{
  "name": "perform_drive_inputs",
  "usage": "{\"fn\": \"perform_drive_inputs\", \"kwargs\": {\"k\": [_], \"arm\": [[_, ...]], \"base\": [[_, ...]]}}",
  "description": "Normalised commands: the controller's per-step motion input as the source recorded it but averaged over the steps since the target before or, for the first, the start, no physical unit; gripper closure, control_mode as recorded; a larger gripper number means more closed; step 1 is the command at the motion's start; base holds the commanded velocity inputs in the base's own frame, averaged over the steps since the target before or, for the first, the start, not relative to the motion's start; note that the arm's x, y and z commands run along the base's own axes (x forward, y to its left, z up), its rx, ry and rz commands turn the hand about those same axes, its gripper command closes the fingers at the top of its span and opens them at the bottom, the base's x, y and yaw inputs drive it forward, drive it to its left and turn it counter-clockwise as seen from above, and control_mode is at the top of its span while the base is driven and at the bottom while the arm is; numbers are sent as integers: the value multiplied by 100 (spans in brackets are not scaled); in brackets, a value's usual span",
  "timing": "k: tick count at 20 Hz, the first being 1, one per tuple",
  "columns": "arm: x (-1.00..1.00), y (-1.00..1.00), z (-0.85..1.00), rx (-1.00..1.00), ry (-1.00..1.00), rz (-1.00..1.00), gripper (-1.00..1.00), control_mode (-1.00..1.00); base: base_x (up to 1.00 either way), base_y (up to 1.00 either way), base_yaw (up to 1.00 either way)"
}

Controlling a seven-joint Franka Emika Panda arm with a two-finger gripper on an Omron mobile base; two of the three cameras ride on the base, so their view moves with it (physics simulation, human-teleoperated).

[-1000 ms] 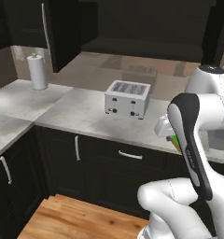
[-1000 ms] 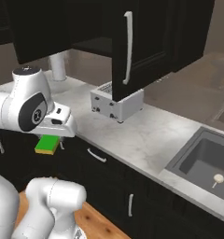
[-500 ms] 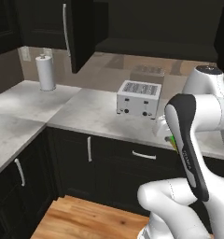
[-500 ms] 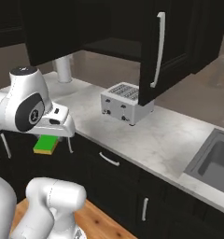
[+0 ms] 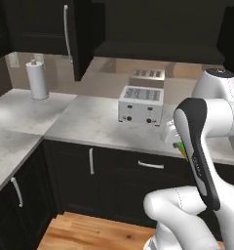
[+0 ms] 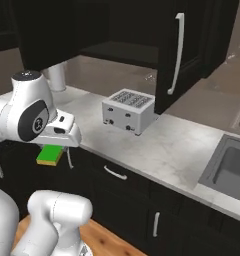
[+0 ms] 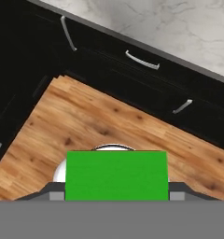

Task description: Pick up the dish brush and sponge from the sink, and place them back in the cabinet, and close the cabinet doors.

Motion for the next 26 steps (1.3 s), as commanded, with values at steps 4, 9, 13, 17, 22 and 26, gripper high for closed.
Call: {"fn": "perform_drive_inputs", "kwargs": {"k": [4,9,13,17,22,26], "arm": [[0,0,0,0,0,0,100,100],[0,0,0,0,0,0,100,100],[0,0,0,0,0,0,100,100],[0,0,0,0,0,0,100,100],[0,0,0,0,0,0,100,100],[0,0,0,0,0,0,100,100]], "base": [[36,55,-24],[42,47,-27],[41,28,-32],[37,8,-33],[35,0,-32],[40,0,-31]]}}
